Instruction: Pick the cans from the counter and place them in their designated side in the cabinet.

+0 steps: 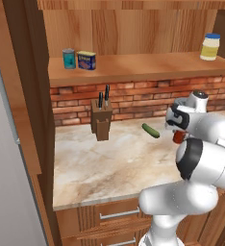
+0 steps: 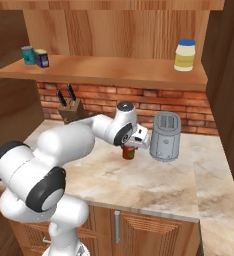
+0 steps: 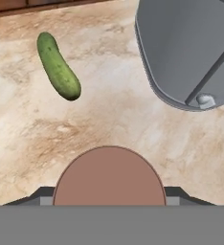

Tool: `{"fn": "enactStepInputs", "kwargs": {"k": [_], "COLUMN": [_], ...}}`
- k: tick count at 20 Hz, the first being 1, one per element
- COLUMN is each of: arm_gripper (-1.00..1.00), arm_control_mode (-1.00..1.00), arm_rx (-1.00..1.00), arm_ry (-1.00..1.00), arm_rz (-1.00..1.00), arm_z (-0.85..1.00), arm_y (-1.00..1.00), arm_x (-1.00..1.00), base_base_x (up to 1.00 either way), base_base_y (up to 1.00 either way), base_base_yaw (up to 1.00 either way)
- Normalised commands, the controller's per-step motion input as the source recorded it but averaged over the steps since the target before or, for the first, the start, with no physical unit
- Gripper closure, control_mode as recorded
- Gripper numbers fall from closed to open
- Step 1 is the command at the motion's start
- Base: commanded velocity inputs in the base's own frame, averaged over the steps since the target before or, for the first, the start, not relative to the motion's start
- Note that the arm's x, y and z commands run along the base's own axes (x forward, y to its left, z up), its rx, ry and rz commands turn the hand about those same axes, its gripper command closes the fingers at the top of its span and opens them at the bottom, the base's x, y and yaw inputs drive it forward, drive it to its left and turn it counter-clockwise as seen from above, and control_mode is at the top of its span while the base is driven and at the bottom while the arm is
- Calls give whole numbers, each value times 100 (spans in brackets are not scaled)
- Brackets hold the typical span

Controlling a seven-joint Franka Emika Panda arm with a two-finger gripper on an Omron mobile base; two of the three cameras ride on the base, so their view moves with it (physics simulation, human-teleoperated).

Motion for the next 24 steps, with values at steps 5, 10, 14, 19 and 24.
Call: {"fn": "enactStepInputs", "kwargs": {"k": [5, 10, 14, 19, 24], "arm_gripper": [100, 100, 100, 100, 100], "arm_control_mode": [-100, -100, -100, -100, -100], "arm_rx": [0, 0, 0, 0, 0], "arm_ry": [0, -3, -4, -10, -8], "arm_rz": [0, 0, 0, 1, 2], "arm_z": [32, 30, 24, 19, 13], "arm_y": [8, 18, 19, 5, 4], "arm_x": [-2, -7, -8, -21, -20], "base_base_x": [0, 0, 0, 0, 0], "base_base_y": [0, 0, 0, 0, 0], "base_base_yaw": [0, 0, 0, 0, 0]}}
